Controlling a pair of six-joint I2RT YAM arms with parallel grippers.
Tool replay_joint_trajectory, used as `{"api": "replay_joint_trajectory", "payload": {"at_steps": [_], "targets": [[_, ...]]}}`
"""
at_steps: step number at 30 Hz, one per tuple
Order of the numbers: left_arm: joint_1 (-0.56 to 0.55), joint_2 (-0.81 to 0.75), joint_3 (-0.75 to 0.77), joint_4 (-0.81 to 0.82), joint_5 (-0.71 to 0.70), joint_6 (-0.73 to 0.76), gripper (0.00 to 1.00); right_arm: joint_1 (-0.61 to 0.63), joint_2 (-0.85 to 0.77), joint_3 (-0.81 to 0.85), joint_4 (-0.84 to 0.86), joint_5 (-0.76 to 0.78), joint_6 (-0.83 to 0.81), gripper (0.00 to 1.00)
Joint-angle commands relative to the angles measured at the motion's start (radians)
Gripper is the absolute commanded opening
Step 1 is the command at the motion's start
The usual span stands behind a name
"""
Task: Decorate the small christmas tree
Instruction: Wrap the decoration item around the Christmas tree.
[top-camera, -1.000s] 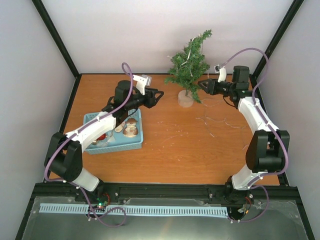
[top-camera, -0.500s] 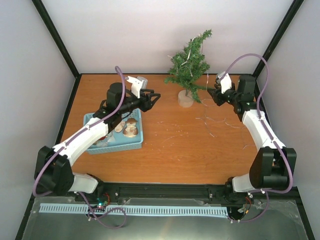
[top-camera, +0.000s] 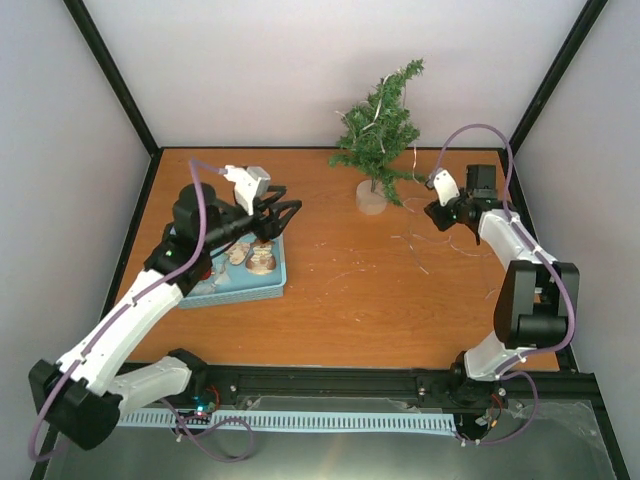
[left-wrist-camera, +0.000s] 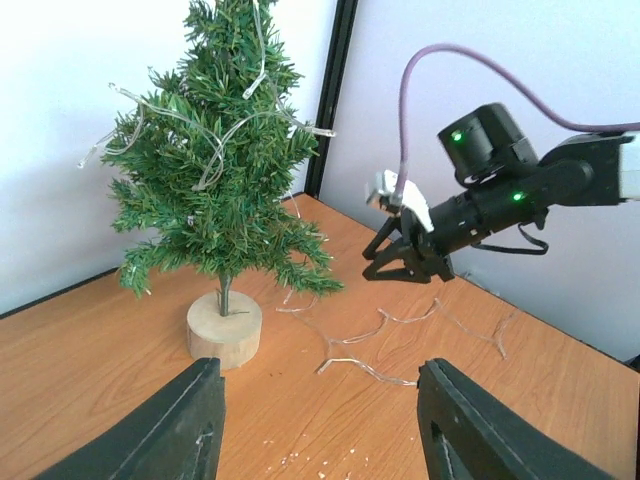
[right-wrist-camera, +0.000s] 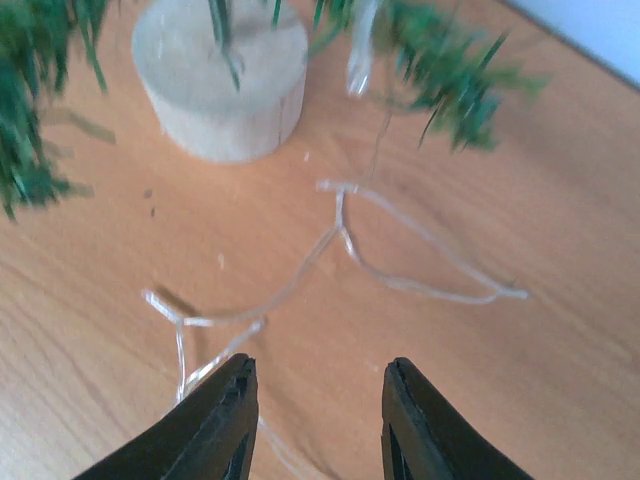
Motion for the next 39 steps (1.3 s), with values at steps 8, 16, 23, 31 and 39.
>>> {"api": "replay_joint_trajectory", "payload": {"at_steps": [8,16,23,31,39], "targets": [[-0.005,-0.128,-0.112,0.046,-0.063,0.002,0.55,-0.005,0.122,-0.099,-0.020,0.036,-0.296,0.36],[-0.005,-0.131,-0.130,0.055,-0.099,0.014,0.55,-0.006,0.220,-0.035,-0.049,0.025,-0.343,0.36],[-0.005,-0.121,-0.133,0.068,-0.115,0.019,0.56,-0.006,0.254,-0.038,-0.043,0.030,-0.353,0.34],[-0.005,-0.120,-0.139,0.064,-0.136,0.029,0.56,-0.004,0.287,-0.034,-0.060,0.064,-0.341,0.27],[-0.006,-0.131,-0.150,0.068,-0.165,0.044,0.55,0.022,0.247,-0.005,-0.116,0.089,-0.287,0.03]]}}
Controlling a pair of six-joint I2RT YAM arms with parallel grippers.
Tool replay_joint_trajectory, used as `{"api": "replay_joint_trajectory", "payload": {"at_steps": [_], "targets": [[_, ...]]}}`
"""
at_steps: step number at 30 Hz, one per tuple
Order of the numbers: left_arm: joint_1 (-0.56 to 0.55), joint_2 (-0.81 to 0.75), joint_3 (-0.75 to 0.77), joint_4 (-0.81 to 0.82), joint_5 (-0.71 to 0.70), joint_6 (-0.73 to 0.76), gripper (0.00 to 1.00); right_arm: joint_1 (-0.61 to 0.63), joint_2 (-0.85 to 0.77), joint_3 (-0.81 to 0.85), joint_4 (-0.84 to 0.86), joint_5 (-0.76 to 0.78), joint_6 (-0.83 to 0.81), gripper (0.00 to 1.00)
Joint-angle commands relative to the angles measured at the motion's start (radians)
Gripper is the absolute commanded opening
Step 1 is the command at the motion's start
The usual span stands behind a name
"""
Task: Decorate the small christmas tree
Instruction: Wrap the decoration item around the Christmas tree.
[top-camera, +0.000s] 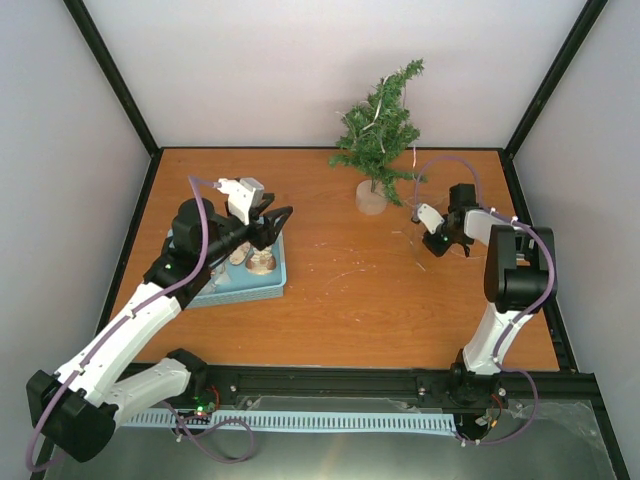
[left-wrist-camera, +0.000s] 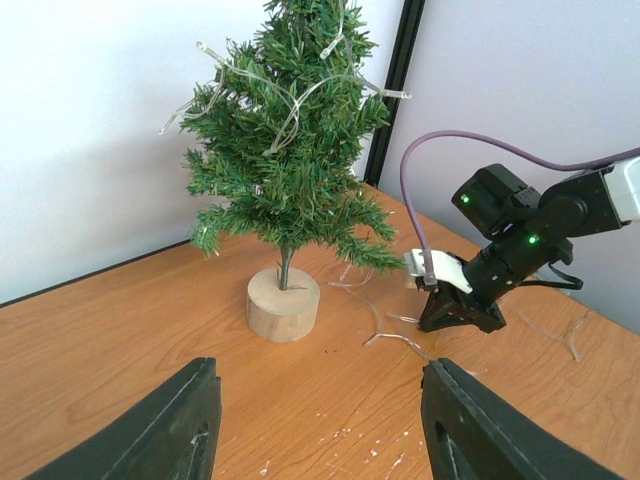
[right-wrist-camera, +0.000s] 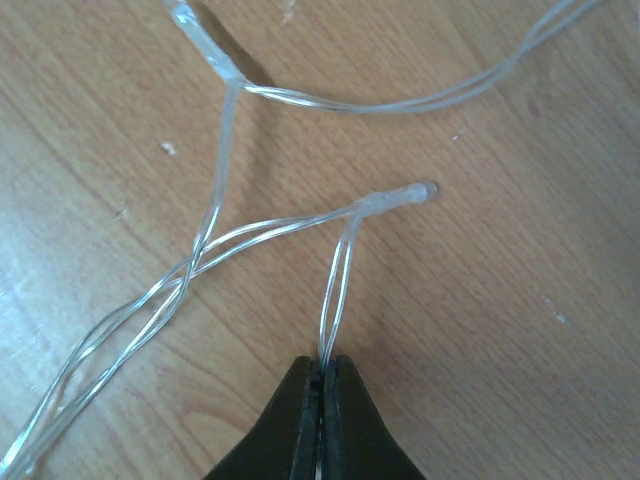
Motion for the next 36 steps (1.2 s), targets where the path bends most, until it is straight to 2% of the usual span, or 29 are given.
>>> {"api": "replay_joint_trajectory", "payload": {"at_steps": [1,11,14,19,28,33,36], "targets": [[-0.005,-0.016,-0.012,0.033,-0.026,0.033,0.55,0.027,-0.052,0.033,-0.066,0.021,0.042,0.03],[-0.005,-0.022,-0.013,0.032,-0.038,0.067,0.55,0.089,-0.389,0.193,-0.254,0.132,0.351,0.03],[-0.005,-0.022,-0.007,0.037,-0.005,0.087,0.54,0.098,-0.463,0.266,-0.339,0.166,0.409,0.03],[-0.005,-0.003,0.025,0.052,0.055,0.074,0.51,0.105,-0.645,0.310,-0.357,0.176,0.476,0.03],[-0.006,0.082,0.045,0.233,0.191,-0.002,0.49,0.106,-0.908,0.393,-0.244,-0.190,0.537,0.03],[-0.020,0.141,0.066,0.364,0.235,-0.026,0.48,0.106,-0.950,0.432,-0.182,-0.401,0.545,0.03],[-0.024,0.171,0.066,0.439,0.256,-0.026,0.49,0.106,-0.948,0.450,-0.158,-0.456,0.563,0.03]]}}
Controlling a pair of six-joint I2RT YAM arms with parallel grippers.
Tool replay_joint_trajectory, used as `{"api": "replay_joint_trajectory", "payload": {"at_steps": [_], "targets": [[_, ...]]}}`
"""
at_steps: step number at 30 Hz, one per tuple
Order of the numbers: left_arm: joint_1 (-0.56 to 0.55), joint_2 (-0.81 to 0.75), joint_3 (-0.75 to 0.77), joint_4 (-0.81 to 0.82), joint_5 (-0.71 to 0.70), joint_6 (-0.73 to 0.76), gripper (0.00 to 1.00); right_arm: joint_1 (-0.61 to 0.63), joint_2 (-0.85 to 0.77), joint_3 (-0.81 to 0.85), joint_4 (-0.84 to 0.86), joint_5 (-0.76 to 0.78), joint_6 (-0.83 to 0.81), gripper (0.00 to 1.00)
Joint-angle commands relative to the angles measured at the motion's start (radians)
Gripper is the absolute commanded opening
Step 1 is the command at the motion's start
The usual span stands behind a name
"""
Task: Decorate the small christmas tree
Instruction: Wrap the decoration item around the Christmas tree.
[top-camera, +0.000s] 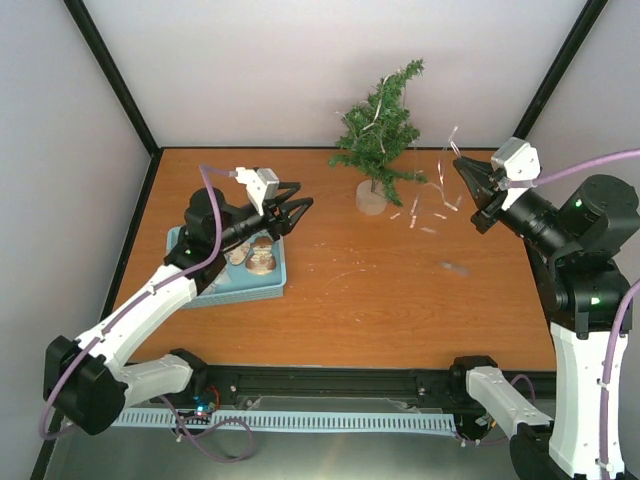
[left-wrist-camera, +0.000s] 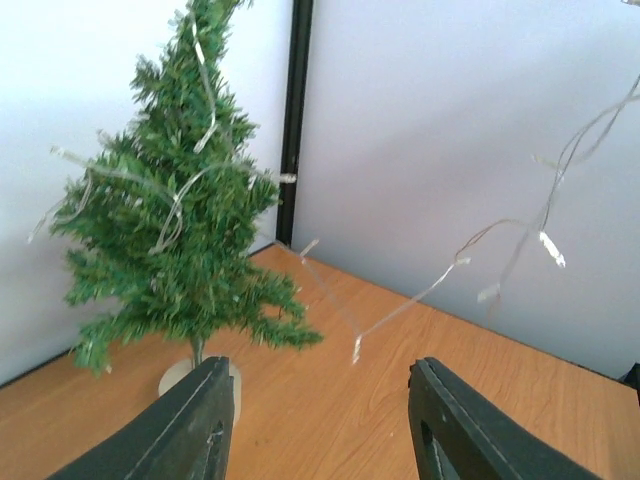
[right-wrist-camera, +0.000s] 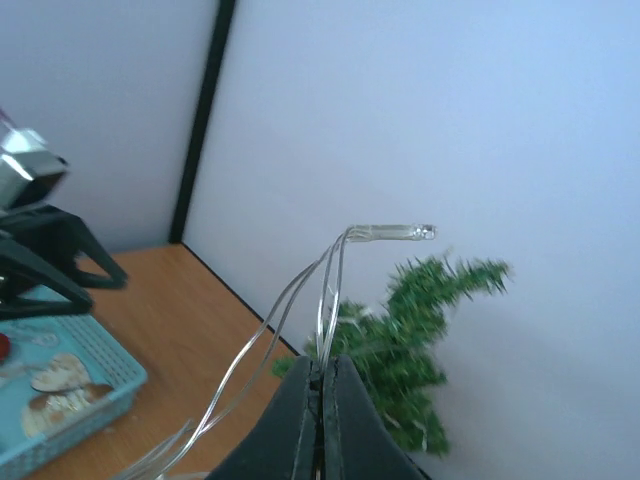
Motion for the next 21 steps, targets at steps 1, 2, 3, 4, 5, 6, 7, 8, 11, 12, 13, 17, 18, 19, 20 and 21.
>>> {"api": "replay_joint_trajectory", "payload": {"at_steps": [1,2,3,4,5,6,7,8,11,12,13,17,18,19,20,21], "targets": [[-0.014,0.035,0.048,0.196,0.070,-0.018,0.49,0.005,0.018,0.024,0.061,-0.178,0.044,0.03],[-0.021,0.047,0.047,0.217,0.077,-0.017,0.49,0.004,0.019,0.027,0.074,-0.200,0.054,0.03],[-0.035,0.058,0.048,0.236,0.078,-0.007,0.49,0.005,0.021,0.027,0.092,-0.233,0.066,0.03],[-0.051,0.072,0.050,0.243,0.076,0.017,0.50,0.005,0.021,0.027,0.112,-0.255,0.080,0.03],[-0.073,0.087,0.053,0.245,0.072,0.045,0.50,0.004,0.023,0.026,0.137,-0.280,0.095,0.03],[-0.095,0.103,0.056,0.246,0.071,0.077,0.51,0.005,0.025,0.027,0.155,-0.303,0.108,0.03],[-0.109,0.119,0.054,0.253,0.070,0.103,0.52,0.005,0.027,0.030,0.174,-0.319,0.125,0.03],[-0.123,0.136,0.052,0.259,0.078,0.128,0.53,0.005,0.029,0.033,0.191,-0.331,0.138,0.03],[-0.134,0.190,0.050,0.259,0.093,0.203,0.53,0.005,0.031,0.043,0.237,-0.375,0.174,0.03],[-0.135,0.213,0.052,0.250,0.085,0.234,0.53,0.005,0.031,0.047,0.246,-0.393,0.183,0.03],[-0.135,0.229,0.057,0.242,0.077,0.276,0.53,0.006,0.031,0.053,0.253,-0.407,0.192,0.03],[-0.135,0.309,0.098,0.214,0.072,0.377,0.52,0.005,0.031,0.061,0.262,-0.444,0.211,0.03],[-0.135,0.327,0.106,0.225,0.091,0.397,0.52,0.004,0.028,0.061,0.263,-0.452,0.214,0.03],[-0.137,0.341,0.103,0.255,0.115,0.416,0.52,0.006,0.025,0.059,0.269,-0.455,0.220,0.03],[-0.140,0.354,0.094,0.298,0.138,0.423,0.52,0.004,0.021,0.055,0.280,-0.459,0.227,0.03],[-0.143,0.363,0.085,0.345,0.159,0.420,0.53,0.006,0.013,0.049,0.294,-0.467,0.238,0.03]]}}
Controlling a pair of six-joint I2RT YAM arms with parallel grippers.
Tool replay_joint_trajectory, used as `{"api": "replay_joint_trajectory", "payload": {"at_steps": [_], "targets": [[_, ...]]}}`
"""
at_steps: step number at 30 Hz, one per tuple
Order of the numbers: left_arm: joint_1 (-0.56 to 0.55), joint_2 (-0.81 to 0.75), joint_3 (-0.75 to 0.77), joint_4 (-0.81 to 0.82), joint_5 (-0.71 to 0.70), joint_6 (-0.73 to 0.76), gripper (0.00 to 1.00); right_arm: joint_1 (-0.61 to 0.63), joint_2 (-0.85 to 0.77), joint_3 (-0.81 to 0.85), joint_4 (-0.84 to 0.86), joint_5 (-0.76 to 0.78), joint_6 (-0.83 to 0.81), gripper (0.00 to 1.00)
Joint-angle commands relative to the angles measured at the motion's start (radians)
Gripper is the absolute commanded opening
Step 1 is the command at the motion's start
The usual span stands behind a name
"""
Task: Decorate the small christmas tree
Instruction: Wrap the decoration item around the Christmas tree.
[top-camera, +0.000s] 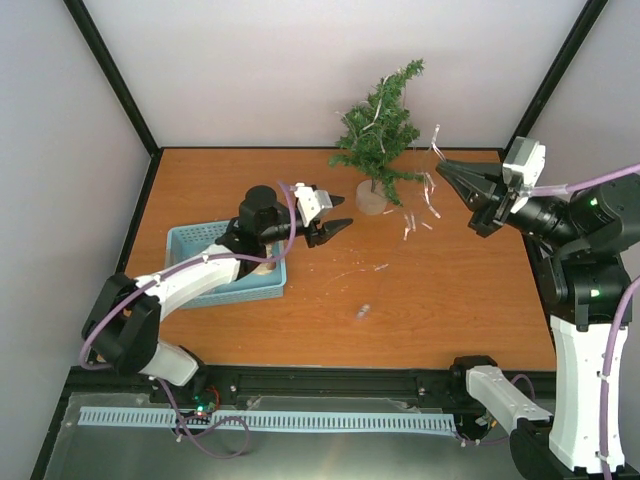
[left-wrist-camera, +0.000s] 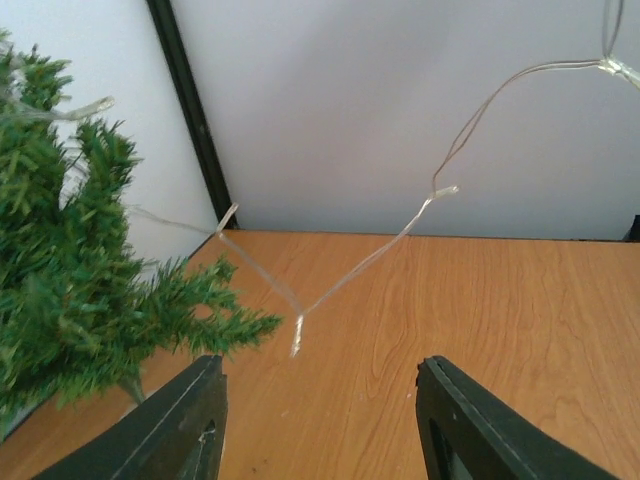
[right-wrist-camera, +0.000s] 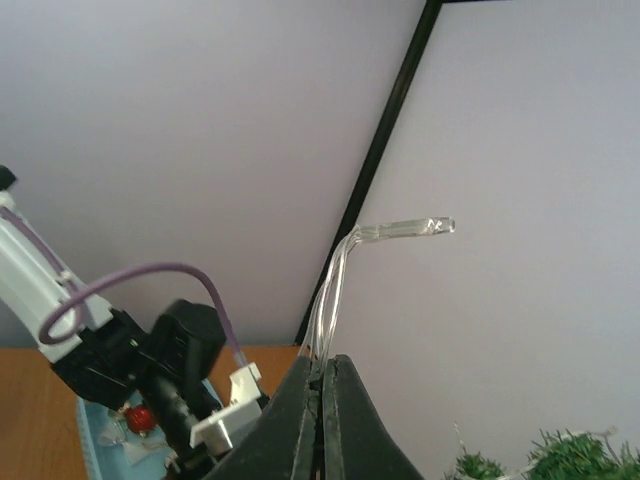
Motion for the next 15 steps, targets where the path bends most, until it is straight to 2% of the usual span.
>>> {"api": "replay_joint_trajectory", "payload": {"at_steps": [1,4,10,15], "targets": [[-0.013,0.042,0.029,0.184,0.106,0.103,0.53,0.005,-0.026,0.006,0.075,-0.061,0.058,0.03],[-0.032,0.088,0.054,0.249,0.147,0.075,0.54,0.005,-0.040,-0.008,0.115,-0.078,0.083,0.03],[-0.115,0.197,0.152,0.218,0.102,0.140,0.55,0.005,-0.050,-0.022,0.162,-0.093,0.106,0.03],[-0.143,0.284,0.222,0.246,0.095,0.129,0.54,0.004,-0.046,-0.030,0.195,-0.113,0.130,0.03]]}}
